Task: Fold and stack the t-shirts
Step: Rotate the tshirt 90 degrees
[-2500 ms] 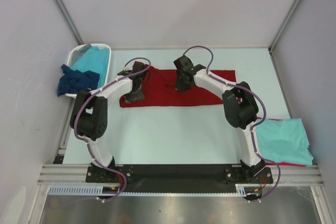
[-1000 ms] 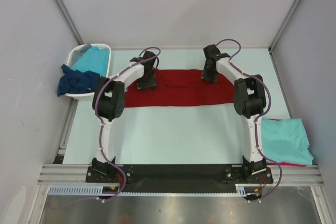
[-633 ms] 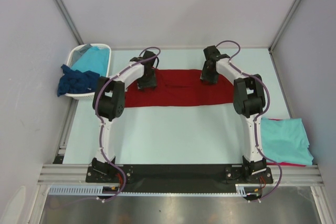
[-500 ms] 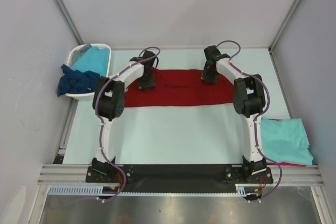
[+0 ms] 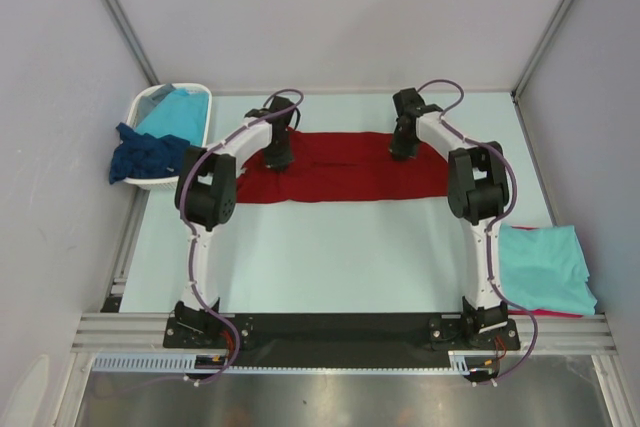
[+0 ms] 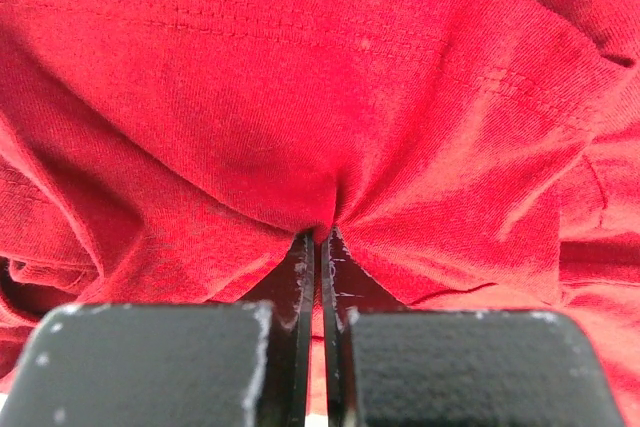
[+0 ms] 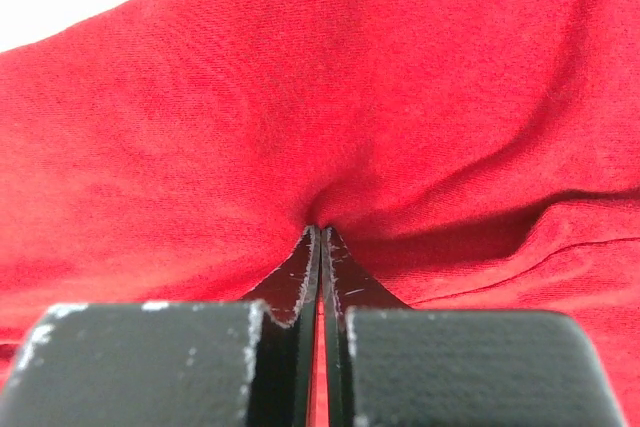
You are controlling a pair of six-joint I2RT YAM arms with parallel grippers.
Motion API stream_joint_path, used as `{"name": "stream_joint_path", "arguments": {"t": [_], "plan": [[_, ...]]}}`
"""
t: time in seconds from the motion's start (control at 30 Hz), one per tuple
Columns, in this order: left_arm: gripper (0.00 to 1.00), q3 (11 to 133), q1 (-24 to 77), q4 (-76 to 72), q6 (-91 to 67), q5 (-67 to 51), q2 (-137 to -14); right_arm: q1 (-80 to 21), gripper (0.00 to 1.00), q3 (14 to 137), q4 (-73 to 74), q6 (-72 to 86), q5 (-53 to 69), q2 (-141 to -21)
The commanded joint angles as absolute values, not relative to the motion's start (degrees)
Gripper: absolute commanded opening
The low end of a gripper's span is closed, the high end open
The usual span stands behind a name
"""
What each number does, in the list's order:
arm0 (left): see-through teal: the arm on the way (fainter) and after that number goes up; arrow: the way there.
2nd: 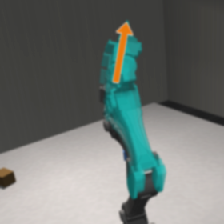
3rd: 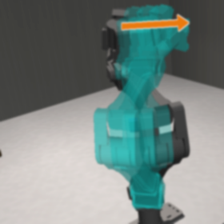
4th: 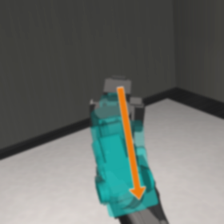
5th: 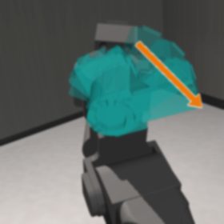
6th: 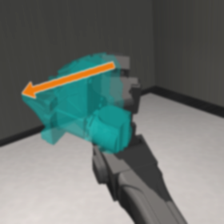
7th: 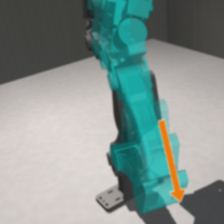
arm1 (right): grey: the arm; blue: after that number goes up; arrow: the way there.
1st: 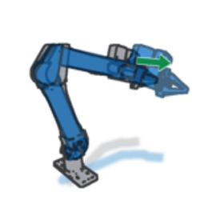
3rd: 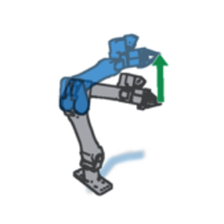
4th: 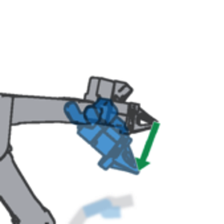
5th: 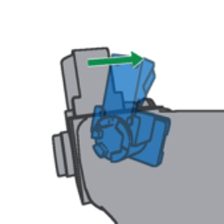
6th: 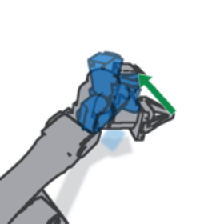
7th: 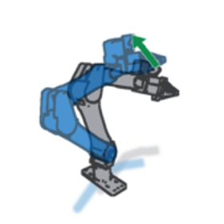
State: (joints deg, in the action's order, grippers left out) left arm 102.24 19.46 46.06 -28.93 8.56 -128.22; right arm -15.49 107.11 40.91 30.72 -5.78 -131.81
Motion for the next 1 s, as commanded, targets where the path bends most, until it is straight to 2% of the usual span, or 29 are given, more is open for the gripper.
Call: {"name": "stream_joint_path", "arguments": {"t": [0.0,0.5,0.97], "plan": [[0.0,97.7,20.0,45.6,-30.1,4.4,-128.9,-16.9,0.0,98.5,39.5,34.2,1.3,-133.1],[0.0,84.2,26.4,43.3,-31.2,5.4,-118.6,-25.7,0.0,82.7,36.8,38.0,0.0,-120.9],[0.0,70.7,27.4,41.7,-34.5,8.0,-107.0,-25.8,0.0,70.9,37.0,42.0,-7.0,-110.5]]}}
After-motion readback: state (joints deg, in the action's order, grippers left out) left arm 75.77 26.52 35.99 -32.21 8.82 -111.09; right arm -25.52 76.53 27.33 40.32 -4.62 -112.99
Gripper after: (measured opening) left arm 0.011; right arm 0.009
